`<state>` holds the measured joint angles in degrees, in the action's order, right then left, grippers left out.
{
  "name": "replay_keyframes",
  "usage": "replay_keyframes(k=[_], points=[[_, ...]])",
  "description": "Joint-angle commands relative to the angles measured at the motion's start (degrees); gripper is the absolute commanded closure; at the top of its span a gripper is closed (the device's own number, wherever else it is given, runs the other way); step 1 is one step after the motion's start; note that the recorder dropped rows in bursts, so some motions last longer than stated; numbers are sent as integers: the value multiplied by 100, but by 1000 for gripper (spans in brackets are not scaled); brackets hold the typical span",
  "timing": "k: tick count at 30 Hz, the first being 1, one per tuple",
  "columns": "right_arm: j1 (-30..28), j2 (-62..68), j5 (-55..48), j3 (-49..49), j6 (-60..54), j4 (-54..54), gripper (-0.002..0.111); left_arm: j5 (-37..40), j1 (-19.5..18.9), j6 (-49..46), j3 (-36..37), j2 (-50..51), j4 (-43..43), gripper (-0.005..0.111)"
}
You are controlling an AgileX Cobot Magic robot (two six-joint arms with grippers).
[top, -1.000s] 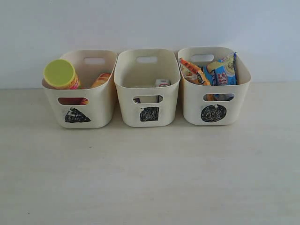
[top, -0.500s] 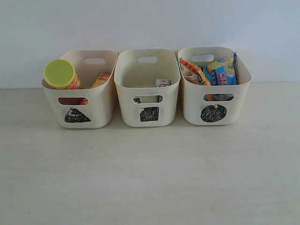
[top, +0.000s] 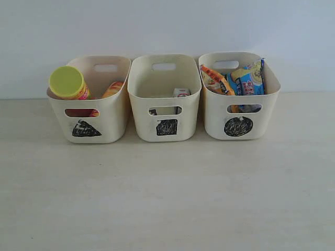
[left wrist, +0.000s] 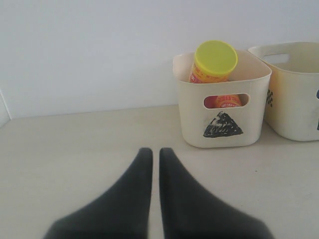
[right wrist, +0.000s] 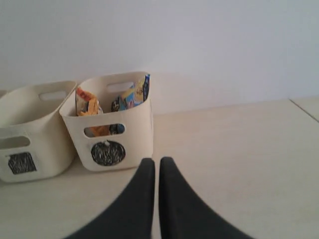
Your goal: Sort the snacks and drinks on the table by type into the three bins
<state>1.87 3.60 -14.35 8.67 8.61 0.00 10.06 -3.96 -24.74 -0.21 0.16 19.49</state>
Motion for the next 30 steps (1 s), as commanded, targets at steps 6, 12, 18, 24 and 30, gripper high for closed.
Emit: replay_keyframes(k=[6, 12, 18, 24, 30], points=[[-17, -360, -520, -503, -454, 30, 108, 2, 53, 53, 21, -16, 69, 103], [-17, -360, -468, -867, -472, 244, 108, 2, 53, 53, 21, -16, 69, 103], [-17, -360, -474, -867, -640, 358, 108, 2, 53, 53, 21, -16, 69, 103], [-17, -360, -474, -867, -935, 358, 108, 2, 53, 53, 21, -16, 69, 103], [-17, -360, -474, -867, -987, 358, 108, 2, 53, 53, 21, -16, 69, 103]])
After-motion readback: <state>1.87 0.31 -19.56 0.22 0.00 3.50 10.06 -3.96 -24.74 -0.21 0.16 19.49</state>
